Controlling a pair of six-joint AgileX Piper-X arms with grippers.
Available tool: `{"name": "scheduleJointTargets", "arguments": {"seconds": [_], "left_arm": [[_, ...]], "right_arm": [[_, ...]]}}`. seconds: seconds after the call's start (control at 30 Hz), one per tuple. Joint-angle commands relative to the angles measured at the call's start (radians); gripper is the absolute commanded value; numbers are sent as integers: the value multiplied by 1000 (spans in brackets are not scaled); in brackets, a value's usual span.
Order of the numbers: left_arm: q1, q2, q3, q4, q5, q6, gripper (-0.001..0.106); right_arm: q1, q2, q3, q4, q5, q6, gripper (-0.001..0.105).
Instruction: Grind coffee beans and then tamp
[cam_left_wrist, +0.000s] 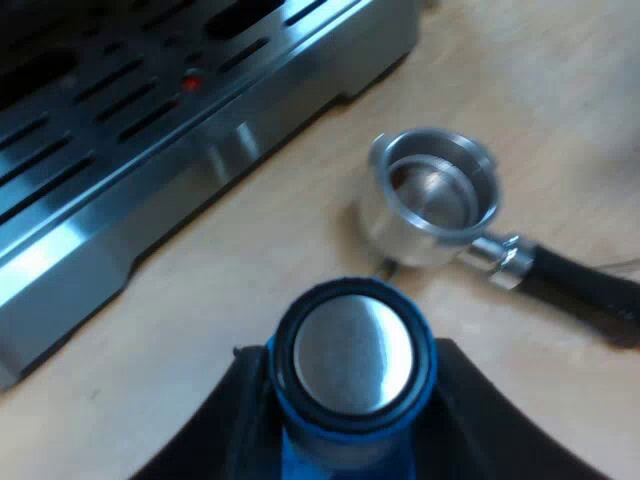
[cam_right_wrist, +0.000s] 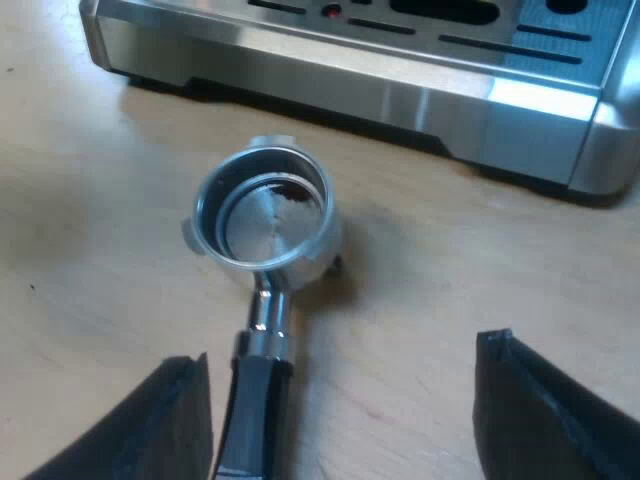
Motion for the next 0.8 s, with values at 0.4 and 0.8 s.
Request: {"name": "scheduleJointTargets", "arguments": {"seconds": [0.4,0.8], "left_arm": [[-102,24,-94,-14,-36,-3,9],[-109,218,-253,-14,-24,16,9]], "right_arm": [[0,-6,155,-301,3,-246,59],[0,-6,162,-334,-131,-244,59]]}}
